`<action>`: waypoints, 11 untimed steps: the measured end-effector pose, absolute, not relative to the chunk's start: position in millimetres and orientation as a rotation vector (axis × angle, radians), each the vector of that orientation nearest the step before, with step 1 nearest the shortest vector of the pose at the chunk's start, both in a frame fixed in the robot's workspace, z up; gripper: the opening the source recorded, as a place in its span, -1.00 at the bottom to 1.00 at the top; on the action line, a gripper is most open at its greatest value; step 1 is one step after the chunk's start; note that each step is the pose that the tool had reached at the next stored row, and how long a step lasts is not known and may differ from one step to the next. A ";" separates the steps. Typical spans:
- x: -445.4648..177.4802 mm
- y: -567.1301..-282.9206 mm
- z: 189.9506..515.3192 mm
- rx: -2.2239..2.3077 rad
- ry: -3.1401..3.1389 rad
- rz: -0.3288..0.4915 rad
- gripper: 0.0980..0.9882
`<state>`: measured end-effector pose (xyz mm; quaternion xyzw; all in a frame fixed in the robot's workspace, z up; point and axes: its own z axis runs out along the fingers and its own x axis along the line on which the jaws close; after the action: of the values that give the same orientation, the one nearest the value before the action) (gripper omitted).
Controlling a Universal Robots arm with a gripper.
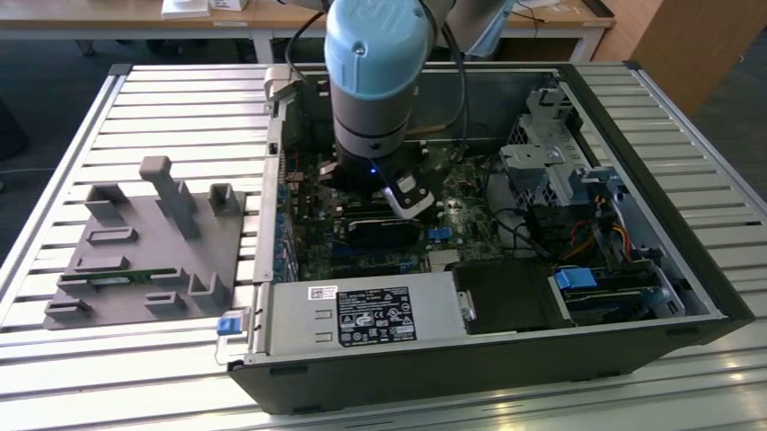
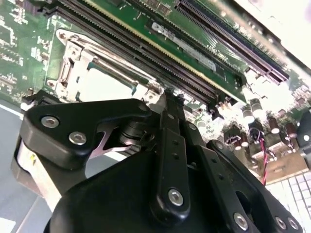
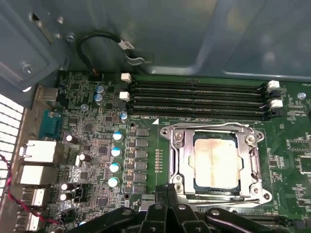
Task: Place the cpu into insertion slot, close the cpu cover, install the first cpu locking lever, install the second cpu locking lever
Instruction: 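Install the second cpu locking lever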
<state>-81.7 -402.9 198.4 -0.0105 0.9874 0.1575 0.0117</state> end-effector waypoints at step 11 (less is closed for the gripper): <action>-81.6 -402.9 216.6 -0.033 3.079 0.491 -0.98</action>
<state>-81.6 -402.9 216.6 -0.0105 0.9874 0.1575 0.0118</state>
